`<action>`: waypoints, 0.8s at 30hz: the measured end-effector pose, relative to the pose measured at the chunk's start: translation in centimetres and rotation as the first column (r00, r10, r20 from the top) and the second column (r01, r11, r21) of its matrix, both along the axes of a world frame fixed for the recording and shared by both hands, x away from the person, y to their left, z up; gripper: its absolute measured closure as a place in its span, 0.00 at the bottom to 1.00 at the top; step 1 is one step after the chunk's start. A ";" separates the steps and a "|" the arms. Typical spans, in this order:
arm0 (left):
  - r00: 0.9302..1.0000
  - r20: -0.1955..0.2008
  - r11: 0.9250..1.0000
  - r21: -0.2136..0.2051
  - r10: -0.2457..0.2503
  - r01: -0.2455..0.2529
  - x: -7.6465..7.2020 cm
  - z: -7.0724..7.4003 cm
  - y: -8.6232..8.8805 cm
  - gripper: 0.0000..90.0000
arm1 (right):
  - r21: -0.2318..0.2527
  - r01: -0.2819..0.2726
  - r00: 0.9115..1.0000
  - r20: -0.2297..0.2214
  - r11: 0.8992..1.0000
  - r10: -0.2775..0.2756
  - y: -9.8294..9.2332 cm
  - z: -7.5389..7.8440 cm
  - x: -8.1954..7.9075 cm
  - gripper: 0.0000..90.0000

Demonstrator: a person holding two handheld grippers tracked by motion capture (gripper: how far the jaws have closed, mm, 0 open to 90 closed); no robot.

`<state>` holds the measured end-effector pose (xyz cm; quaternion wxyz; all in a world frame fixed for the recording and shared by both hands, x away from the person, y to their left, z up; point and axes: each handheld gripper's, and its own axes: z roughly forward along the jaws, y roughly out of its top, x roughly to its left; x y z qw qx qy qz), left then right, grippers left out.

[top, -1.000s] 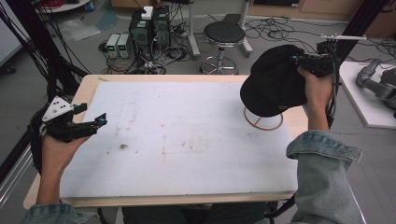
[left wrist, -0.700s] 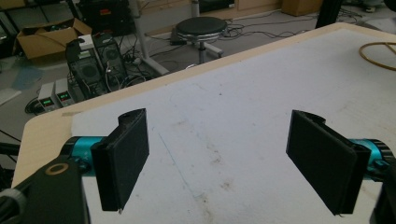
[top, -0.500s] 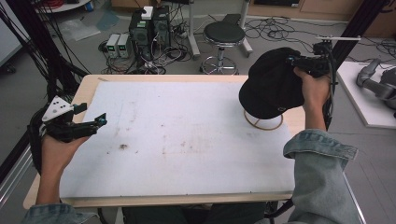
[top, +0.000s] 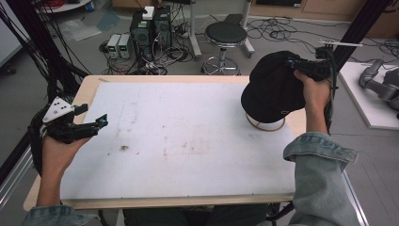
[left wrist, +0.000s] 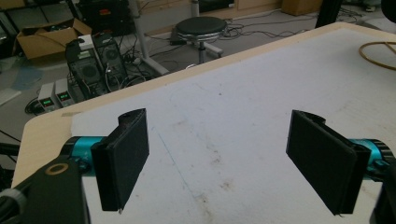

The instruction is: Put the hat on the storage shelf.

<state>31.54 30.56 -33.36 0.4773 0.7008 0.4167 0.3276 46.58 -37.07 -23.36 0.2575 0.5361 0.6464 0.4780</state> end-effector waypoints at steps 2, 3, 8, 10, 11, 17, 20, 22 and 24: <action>1.000 0.001 1.000 -0.002 -0.001 0.001 0.0 0.0 0.0 0.24 | 0.008 0.004 1.000 -0.009 1.000 -0.004 0.0 0.0 0.0 0.57; 1.000 0.000 1.000 -0.001 -0.001 0.001 0.0 0.0 -0.1 0.24 | 0.008 0.004 1.000 -0.010 1.000 -0.004 0.0 -0.1 0.1 0.55; 1.000 0.000 1.000 0.000 0.000 0.000 0.0 0.0 0.0 0.24 | 0.003 0.012 1.000 -0.012 1.000 -0.012 0.0 -0.1 0.1 0.51; 1.000 0.000 1.000 0.000 -0.001 0.001 0.0 0.0 0.0 0.24 | -0.001 0.021 1.000 -0.009 1.000 -0.021 0.0 -0.1 0.0 0.48; 1.000 0.000 1.000 0.000 -0.001 0.001 0.0 0.0 0.0 0.24 | 0.002 0.021 1.000 -0.009 1.000 -0.021 -0.1 -0.1 0.1 0.48; 1.000 0.000 1.000 0.000 0.000 0.000 0.0 0.0 0.0 0.24 | 0.001 0.031 1.000 0.002 1.000 -0.031 -0.2 0.1 -0.2 0.45; 1.000 0.000 1.000 0.000 -0.002 0.002 0.0 0.0 -0.1 0.24 | 0.003 0.038 0.999 0.010 0.999 -0.038 -0.4 0.2 -0.4 0.42; 1.000 0.000 1.000 -0.001 -0.001 0.001 0.0 0.0 0.0 0.24 | 0.002 0.039 0.999 0.013 0.999 -0.039 -0.6 0.3 -0.6 0.40; 1.000 0.000 1.000 -0.001 -0.001 0.001 0.0 0.0 -0.1 0.24 | 0.003 0.045 0.999 0.019 0.999 -0.045 -0.6 0.5 -0.9 0.38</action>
